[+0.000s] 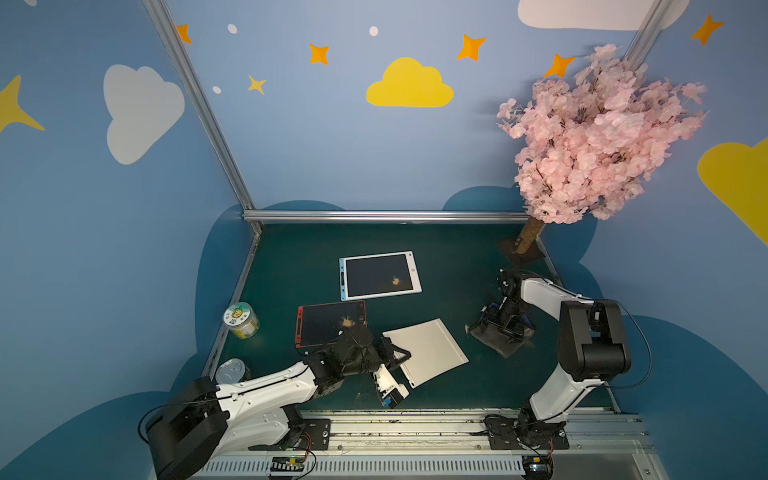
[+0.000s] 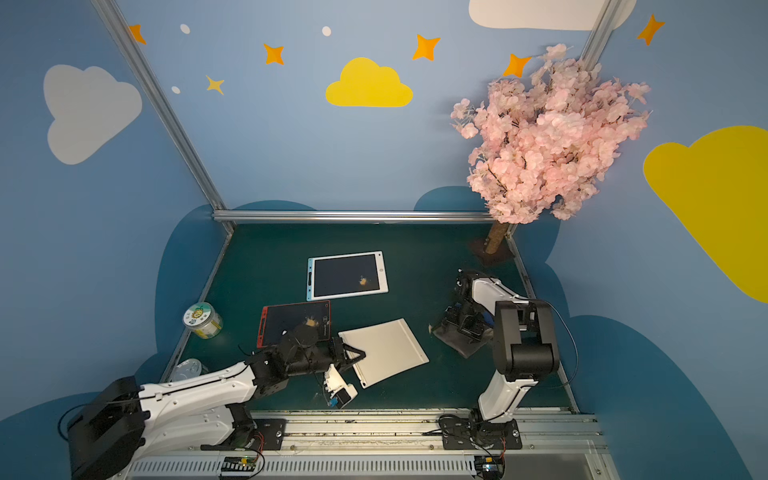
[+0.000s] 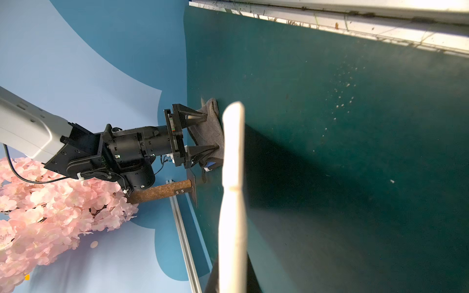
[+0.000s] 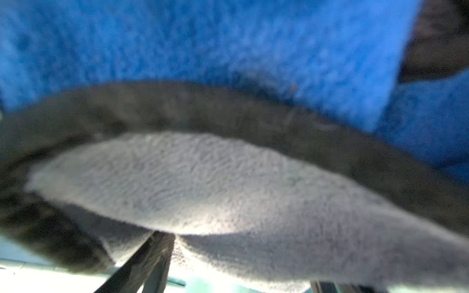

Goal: Wipe the drawing tablet
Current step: Pick up the drawing tablet from the center of the board, then pick up the cleaning item at the center of the board.

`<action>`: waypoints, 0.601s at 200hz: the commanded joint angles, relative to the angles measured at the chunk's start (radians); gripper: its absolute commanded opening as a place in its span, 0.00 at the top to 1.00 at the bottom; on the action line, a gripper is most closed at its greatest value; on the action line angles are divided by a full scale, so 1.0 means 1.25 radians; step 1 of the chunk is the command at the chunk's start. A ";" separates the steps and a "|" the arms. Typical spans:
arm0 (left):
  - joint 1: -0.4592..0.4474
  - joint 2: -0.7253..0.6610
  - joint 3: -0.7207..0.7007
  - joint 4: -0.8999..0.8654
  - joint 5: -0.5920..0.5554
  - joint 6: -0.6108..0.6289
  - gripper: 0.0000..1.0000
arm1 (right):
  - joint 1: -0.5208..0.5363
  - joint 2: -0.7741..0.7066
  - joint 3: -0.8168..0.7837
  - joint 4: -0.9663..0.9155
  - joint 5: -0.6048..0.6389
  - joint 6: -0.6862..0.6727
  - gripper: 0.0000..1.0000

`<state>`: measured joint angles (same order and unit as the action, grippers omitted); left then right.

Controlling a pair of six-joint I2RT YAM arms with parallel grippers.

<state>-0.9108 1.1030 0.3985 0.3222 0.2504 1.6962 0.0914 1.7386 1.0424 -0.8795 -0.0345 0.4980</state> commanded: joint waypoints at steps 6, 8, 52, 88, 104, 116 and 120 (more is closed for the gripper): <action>-0.002 -0.016 -0.004 0.007 -0.008 0.008 0.97 | -0.001 0.016 0.020 0.003 0.015 -0.003 0.20; -0.003 -0.017 -0.004 0.007 -0.008 0.007 0.97 | -0.001 0.019 0.021 0.003 0.015 -0.003 0.20; -0.003 -0.031 0.001 -0.021 -0.008 -0.006 0.97 | 0.035 0.030 0.018 0.016 0.004 -0.006 0.23; -0.003 -0.024 0.003 -0.023 -0.003 -0.002 0.97 | 0.058 0.038 0.012 0.037 -0.039 -0.015 0.31; -0.003 -0.017 0.000 -0.013 0.001 -0.006 0.97 | 0.056 0.045 0.002 0.057 -0.087 -0.022 0.36; -0.004 -0.016 0.000 -0.010 0.001 -0.007 0.97 | 0.055 0.044 -0.006 0.067 -0.105 -0.024 0.39; -0.004 -0.016 -0.001 -0.009 0.001 -0.008 0.97 | 0.053 0.041 -0.007 0.069 -0.109 -0.024 0.40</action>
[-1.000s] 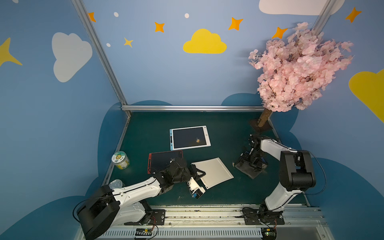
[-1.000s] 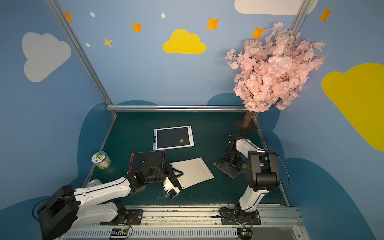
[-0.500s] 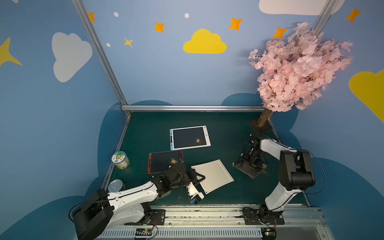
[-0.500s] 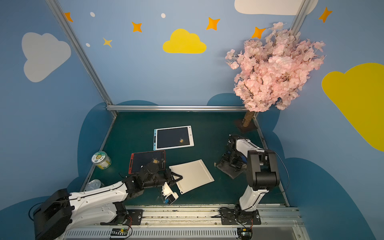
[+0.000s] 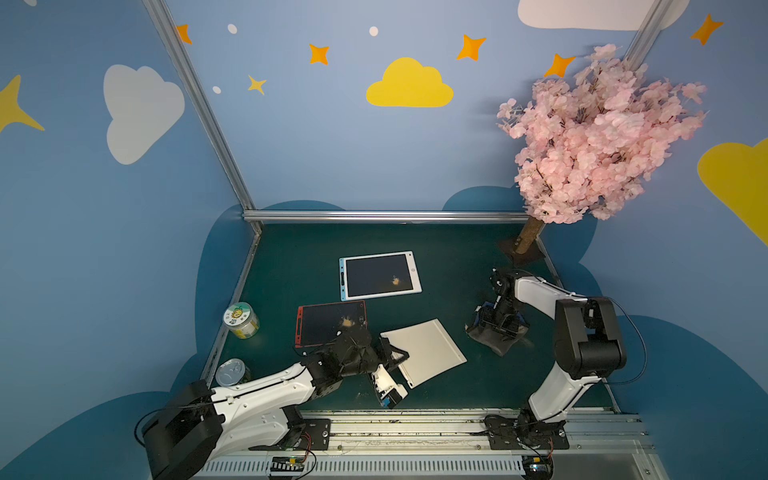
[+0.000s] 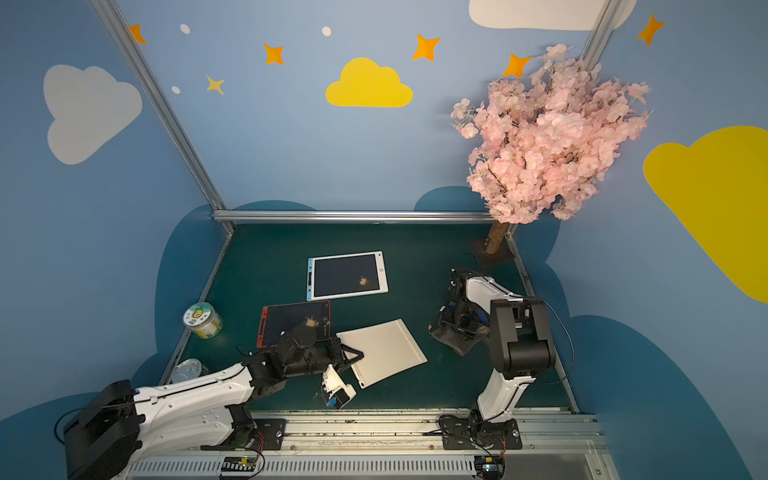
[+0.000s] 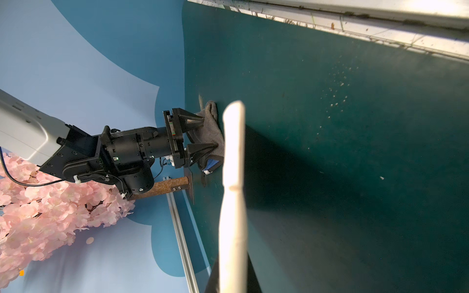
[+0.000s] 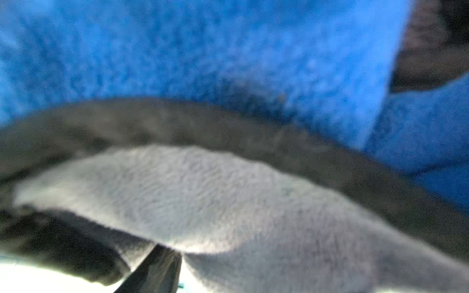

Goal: Wipe the drawing tablet
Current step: Pick up the cleaning item at the center of the board.

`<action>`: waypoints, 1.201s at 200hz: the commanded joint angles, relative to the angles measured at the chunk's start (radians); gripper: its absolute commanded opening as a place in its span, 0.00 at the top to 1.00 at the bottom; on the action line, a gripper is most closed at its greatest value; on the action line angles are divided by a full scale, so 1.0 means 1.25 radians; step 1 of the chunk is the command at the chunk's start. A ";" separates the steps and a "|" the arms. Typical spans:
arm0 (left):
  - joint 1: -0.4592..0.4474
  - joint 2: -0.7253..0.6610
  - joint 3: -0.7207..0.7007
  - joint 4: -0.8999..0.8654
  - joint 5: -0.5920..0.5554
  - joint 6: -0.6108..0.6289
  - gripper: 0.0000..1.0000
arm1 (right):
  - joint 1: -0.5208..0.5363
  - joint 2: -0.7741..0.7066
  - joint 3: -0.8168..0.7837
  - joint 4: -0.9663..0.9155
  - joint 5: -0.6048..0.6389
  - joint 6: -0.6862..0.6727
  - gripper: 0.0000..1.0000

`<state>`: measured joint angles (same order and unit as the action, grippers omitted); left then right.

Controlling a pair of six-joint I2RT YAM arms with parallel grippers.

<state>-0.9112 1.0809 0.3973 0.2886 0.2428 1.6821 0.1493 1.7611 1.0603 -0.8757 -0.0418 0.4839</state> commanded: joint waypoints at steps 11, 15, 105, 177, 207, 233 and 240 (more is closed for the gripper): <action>-0.004 0.000 -0.001 0.018 0.007 0.002 0.97 | 0.002 0.014 -0.027 0.075 -0.114 -0.016 0.45; -0.004 0.000 -0.001 0.017 0.005 0.002 0.97 | 0.000 0.011 -0.028 0.077 -0.121 -0.019 0.48; -0.004 -0.007 0.007 0.005 0.017 -0.010 0.97 | -0.069 -0.221 0.054 0.027 -0.198 -0.022 1.00; -0.005 0.005 0.023 -0.011 0.036 -0.007 0.97 | -0.077 -0.385 -0.031 0.045 -0.032 0.021 1.00; -0.006 0.007 0.027 -0.008 0.041 -0.014 0.97 | -0.114 -0.378 -0.056 0.093 -0.265 0.013 1.00; -0.006 0.006 0.031 -0.013 0.042 -0.014 0.97 | 0.005 -0.361 0.008 0.018 -0.070 -0.007 1.00; -0.006 0.006 0.030 -0.012 0.043 -0.014 0.97 | -0.030 -0.350 0.008 0.008 -0.090 0.005 1.00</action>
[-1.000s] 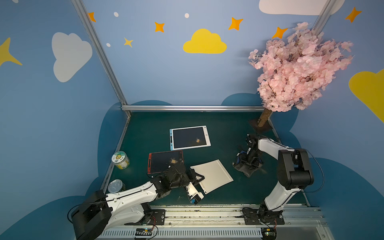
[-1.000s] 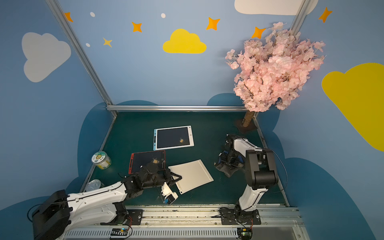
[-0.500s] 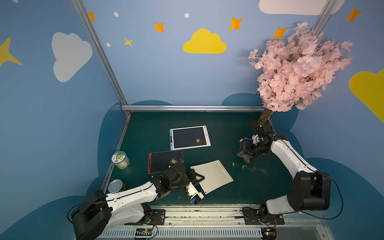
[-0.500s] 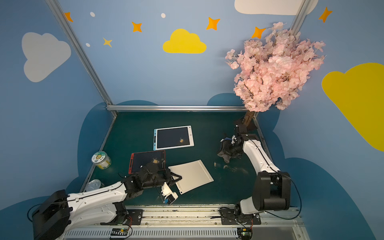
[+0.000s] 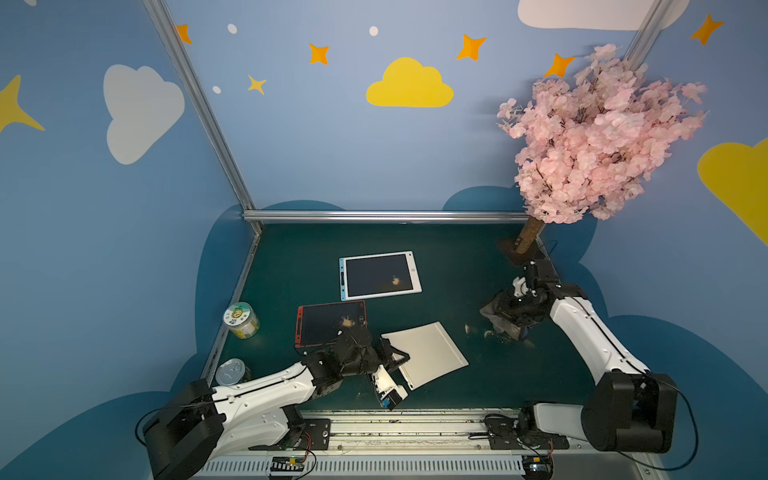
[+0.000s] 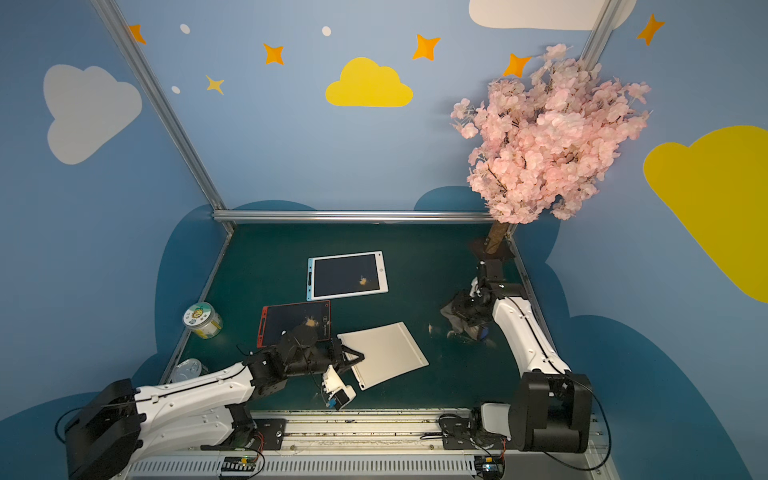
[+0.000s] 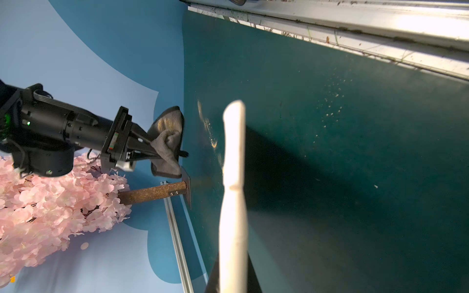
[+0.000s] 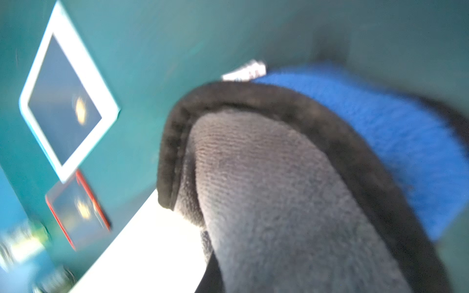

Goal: Wipe the drawing tablet
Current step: Pick up the cleaning item at the center of the board, then wipe the dirt from the drawing tablet.

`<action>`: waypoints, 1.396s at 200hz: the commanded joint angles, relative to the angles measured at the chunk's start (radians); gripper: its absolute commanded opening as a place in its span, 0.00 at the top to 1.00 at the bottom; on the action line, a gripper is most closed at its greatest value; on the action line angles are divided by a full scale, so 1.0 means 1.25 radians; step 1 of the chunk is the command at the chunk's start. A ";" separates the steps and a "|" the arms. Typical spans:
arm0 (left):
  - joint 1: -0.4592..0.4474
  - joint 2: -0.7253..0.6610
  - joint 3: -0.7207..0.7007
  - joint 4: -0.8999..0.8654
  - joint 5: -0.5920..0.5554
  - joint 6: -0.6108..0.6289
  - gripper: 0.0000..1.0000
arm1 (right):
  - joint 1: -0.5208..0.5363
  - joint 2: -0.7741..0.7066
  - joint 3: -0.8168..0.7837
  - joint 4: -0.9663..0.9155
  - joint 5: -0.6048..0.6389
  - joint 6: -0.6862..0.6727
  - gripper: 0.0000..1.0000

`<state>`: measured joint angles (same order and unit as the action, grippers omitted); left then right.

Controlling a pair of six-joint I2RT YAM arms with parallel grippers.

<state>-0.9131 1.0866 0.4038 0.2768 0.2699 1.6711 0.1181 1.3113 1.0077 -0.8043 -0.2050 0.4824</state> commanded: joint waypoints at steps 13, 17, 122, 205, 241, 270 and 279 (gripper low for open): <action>-0.006 0.001 0.024 -0.005 0.023 -0.007 0.97 | -0.078 0.030 0.042 -0.050 -0.049 -0.004 1.00; -0.005 0.001 0.025 -0.004 0.024 -0.006 0.97 | -0.088 0.035 0.042 -0.048 -0.070 -0.012 1.00; -0.003 -0.002 0.027 -0.054 0.055 -0.002 0.97 | 0.344 0.114 0.172 -0.177 0.240 -0.206 1.00; -0.004 0.003 0.033 -0.056 0.052 -0.009 0.97 | 0.508 0.242 0.232 -0.340 0.515 -0.153 1.00; -0.003 0.010 0.028 -0.048 0.057 -0.015 0.97 | 0.565 0.317 0.274 -0.418 0.611 -0.136 1.00; -0.003 0.020 0.027 -0.033 0.061 -0.022 0.97 | 0.613 0.395 0.276 -0.440 0.639 -0.119 1.00; -0.004 0.018 0.027 -0.033 0.061 -0.025 0.97 | 0.621 0.415 0.277 -0.440 0.637 -0.115 1.00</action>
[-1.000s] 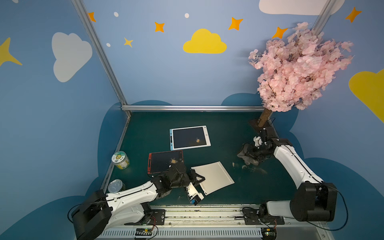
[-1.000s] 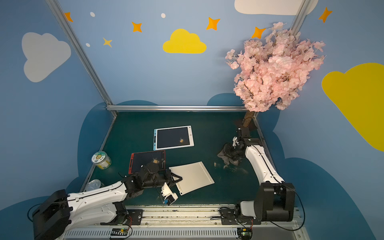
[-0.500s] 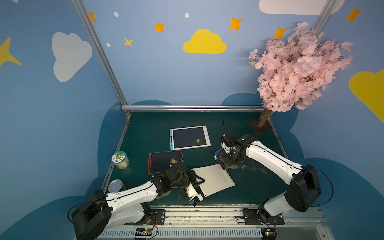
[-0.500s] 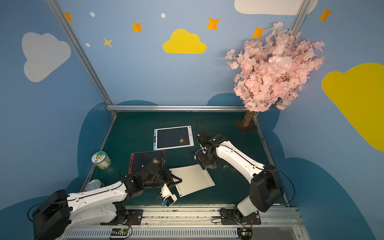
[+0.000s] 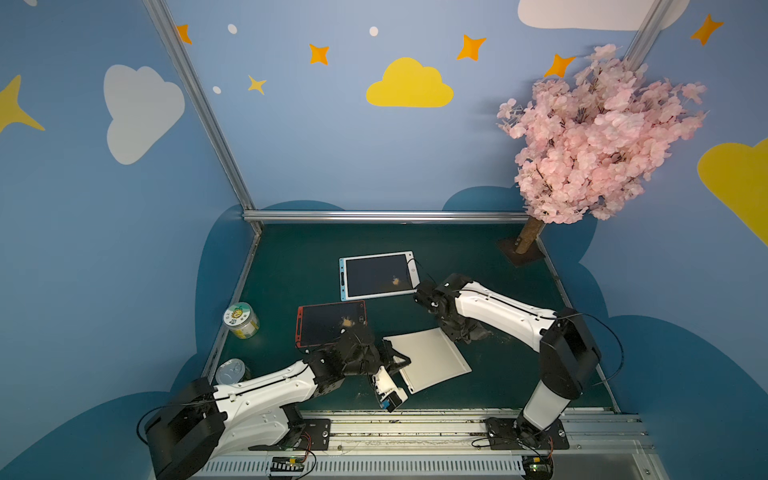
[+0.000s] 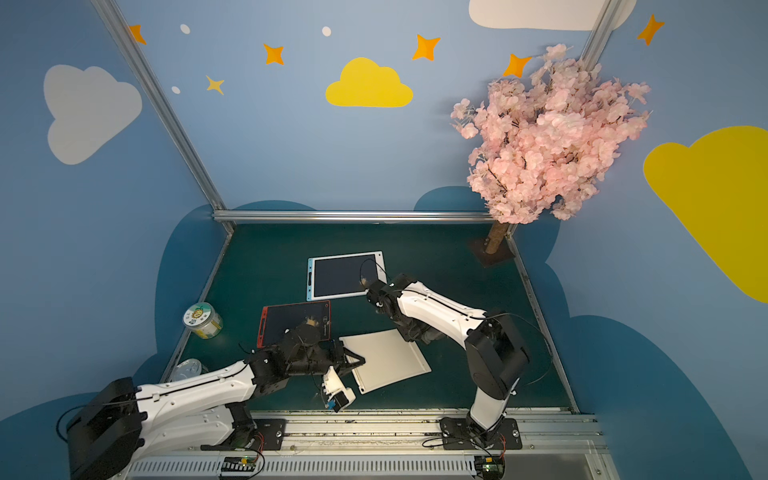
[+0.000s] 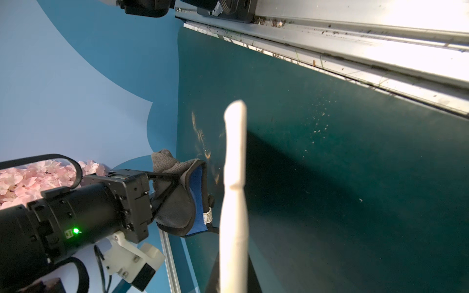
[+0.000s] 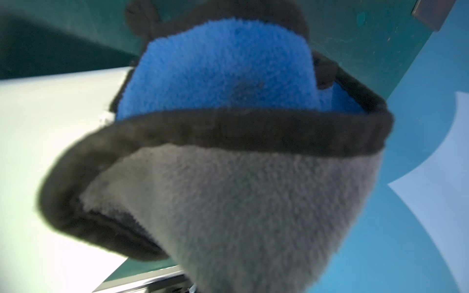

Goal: Wipe the drawing tablet
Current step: Wipe the dirt from the drawing tablet.

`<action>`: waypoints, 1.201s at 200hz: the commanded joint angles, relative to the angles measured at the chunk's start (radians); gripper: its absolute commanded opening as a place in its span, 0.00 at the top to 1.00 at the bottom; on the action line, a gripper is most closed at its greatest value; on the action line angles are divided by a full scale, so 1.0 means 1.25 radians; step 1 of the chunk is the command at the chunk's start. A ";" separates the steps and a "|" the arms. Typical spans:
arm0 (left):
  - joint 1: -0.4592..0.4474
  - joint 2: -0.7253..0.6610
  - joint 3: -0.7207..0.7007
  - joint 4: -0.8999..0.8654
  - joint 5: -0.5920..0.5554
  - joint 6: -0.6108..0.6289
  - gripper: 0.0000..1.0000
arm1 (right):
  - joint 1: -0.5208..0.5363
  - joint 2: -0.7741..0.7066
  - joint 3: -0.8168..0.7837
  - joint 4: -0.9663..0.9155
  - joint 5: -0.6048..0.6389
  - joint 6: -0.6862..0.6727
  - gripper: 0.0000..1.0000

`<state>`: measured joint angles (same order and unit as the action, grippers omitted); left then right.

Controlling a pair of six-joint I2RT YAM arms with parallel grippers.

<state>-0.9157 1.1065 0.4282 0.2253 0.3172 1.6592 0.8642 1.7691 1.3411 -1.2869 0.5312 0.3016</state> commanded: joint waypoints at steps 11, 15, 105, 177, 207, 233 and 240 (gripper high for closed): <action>-0.001 -0.002 0.006 0.007 0.023 -0.014 0.97 | 0.035 0.067 0.018 -0.053 0.041 0.030 1.00; -0.001 -0.002 0.006 0.006 0.023 -0.014 0.97 | 0.040 0.071 0.021 -0.050 0.033 0.026 1.00; -0.002 0.003 0.016 -0.004 0.022 -0.028 0.97 | 0.106 0.000 0.055 0.109 -0.594 -0.195 1.00; -0.003 0.004 0.018 -0.002 0.023 -0.029 0.97 | 0.113 -0.034 0.063 0.141 -0.853 -0.229 1.00; -0.002 -0.001 0.018 -0.006 0.023 -0.030 0.97 | 0.043 -0.033 -0.019 0.152 -0.766 -0.191 1.00; -0.004 -0.009 0.018 -0.015 0.020 -0.029 0.97 | -0.054 -0.026 -0.099 0.153 -0.638 -0.126 1.00; -0.004 -0.011 0.018 -0.017 0.018 -0.029 0.97 | -0.075 -0.022 -0.113 0.146 -0.592 -0.109 1.00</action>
<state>-0.9169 1.1145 0.4282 0.1623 0.3176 1.6455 0.8547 1.7222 1.2778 -1.1091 -0.3874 0.0830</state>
